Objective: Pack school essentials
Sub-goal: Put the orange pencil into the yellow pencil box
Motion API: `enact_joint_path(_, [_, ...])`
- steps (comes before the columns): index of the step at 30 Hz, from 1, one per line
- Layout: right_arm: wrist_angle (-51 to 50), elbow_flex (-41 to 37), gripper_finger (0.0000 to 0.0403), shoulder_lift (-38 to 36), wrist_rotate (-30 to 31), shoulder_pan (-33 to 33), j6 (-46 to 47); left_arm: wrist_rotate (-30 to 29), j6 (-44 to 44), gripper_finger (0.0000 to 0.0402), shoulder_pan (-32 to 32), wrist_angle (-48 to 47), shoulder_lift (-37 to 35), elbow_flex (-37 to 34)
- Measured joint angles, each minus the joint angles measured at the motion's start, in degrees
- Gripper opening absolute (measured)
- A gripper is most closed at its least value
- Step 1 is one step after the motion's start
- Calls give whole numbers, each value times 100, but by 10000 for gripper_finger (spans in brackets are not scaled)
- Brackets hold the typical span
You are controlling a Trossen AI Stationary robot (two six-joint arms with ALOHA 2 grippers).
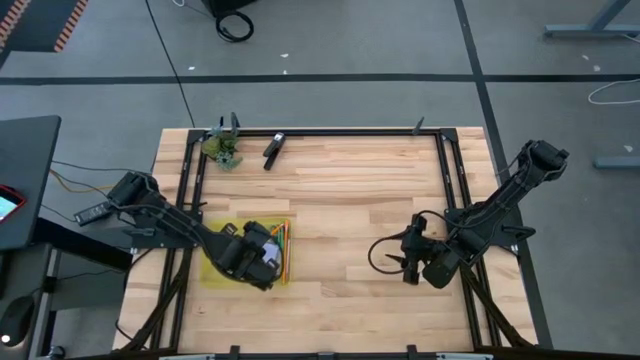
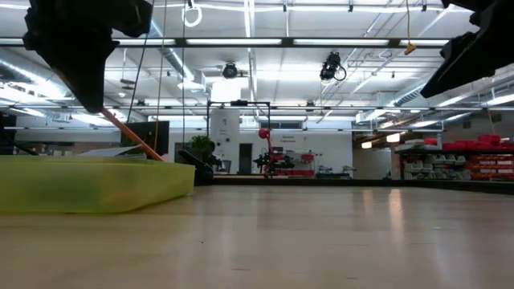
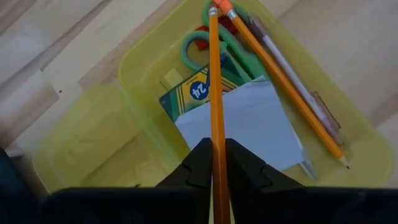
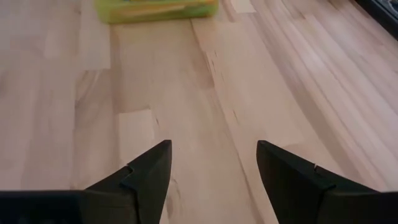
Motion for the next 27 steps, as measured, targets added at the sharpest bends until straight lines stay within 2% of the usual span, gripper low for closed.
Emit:
enact_joint_path(11, [276, 0, 241, 1, 0, 0, 266, 210, -41, 43, 289, 304, 0, 0])
enact_joint_path(27, [269, 0, 241, 2, 1, 0, -8, 452, -441, 44, 365, 530, 2, 0])
